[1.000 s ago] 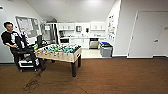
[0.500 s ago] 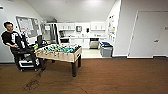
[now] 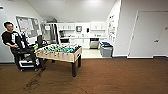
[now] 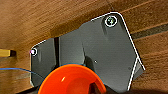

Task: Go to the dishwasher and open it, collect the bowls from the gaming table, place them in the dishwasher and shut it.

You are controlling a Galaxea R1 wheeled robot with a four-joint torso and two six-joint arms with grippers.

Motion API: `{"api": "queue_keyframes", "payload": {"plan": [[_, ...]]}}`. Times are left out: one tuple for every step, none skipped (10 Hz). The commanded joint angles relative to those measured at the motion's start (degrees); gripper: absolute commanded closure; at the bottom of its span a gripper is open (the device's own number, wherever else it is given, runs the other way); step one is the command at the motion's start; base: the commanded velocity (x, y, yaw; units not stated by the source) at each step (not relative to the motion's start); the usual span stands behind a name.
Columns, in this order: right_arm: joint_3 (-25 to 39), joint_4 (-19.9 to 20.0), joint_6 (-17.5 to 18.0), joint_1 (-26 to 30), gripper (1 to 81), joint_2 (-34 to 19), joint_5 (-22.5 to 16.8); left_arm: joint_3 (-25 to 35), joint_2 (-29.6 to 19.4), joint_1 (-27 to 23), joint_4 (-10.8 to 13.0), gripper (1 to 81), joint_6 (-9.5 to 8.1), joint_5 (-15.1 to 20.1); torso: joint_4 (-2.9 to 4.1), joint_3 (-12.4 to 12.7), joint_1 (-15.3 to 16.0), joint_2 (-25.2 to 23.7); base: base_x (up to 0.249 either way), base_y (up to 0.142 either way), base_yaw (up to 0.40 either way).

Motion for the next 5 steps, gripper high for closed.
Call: {"api": "queue_keyframes", "payload": {"plan": [[0.1,-0.8,-0.1,2.6,81.1,-0.8,-2.6,0.2,-1.0,-3.3,-0.3,81.1,-0.33,1.5,0.00,0.0,0.0,0.0,0.000,0.000,0.000],[0.1,-0.8,-0.1,2.6,81.1,-0.8,-2.6,0.2,-1.0,-3.3,-0.3,81.1,-0.33,1.5,0.00,0.0,0.0,0.0,0.000,0.000,0.000],[0.1,-0.8,-0.1,2.6,81.1,-0.8,-2.6,0.2,-1.0,-3.4,-0.3,81.1,-0.33,1.5,0.00,0.0,0.0,0.0,0.000,0.000,0.000],[0.1,-0.8,-0.1,2.6,81.1,-0.7,-2.6,0.1,-1.0,-3.3,-0.3,81.1,-0.33,1.5,0.00,0.0,0.0,0.0,0.000,0.000,0.000],[0.1,-0.8,-0.1,2.5,81.1,-0.7,-2.6,0.1,-1.0,-3.3,-0.3,81.1,-0.24,1.5,0.00,0.0,0.0,0.0,0.000,0.000,0.000]]}}
